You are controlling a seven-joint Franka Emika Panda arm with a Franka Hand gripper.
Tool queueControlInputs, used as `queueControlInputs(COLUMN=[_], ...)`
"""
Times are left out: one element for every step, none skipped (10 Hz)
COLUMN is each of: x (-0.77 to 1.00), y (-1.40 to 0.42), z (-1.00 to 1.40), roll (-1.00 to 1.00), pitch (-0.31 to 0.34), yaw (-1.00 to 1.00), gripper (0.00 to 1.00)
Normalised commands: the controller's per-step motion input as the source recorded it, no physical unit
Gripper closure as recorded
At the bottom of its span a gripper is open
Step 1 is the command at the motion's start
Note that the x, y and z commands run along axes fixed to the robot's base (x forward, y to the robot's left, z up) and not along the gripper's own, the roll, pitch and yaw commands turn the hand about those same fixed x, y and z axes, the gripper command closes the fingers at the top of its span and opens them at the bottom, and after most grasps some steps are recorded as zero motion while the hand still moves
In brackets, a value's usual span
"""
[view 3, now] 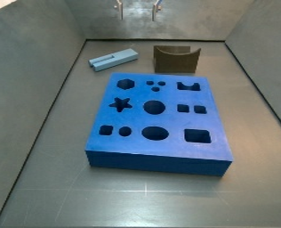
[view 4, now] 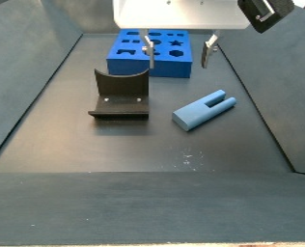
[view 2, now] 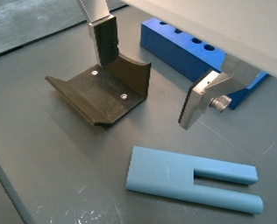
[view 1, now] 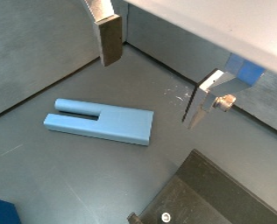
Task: Pick up the square-circle object. Move up. Rotate the square-circle object. Place the square-circle object on the fixture. Regrasp the square-circle object. Move to above the board. Insert the square-circle object.
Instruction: Pick up the square-circle object.
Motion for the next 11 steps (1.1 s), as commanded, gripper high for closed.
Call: queueControlInputs(x=[-0.05, -0.17, -0.41, -0.41, -0.47, -0.36, -0.15, 0.00, 0.14, 0.20, 0.29], y=[0.02, 0.00, 0.05, 0.15, 0.07, 0.00, 0.00, 0.00, 0.08, 0.11, 0.13], z=[0.00, 0.00, -0.11, -0.22, -0.32, -0.37, -0.45, -0.41, -0.47, -0.53, -0.55], roll=[0.00, 0.01, 0.00, 0.00, -0.01, -0.21, -0.40, -0.40, -0.44, -0.45, -0.44], pitch=[0.000, 0.000, -0.169, -0.100, -0.071, -0.229, -0.494, -0.537, -0.380, -0.286, -0.214], yaw=[0.00, -0.06, -0.17, -0.49, -0.74, -0.76, -0.79, -0.78, -0.69, -0.66, -0.64], gripper=[0.00, 0.00, 0.00, 0.00, 0.00, 0.00, 0.00, 0.00, 0.00, 0.00, 0.00])
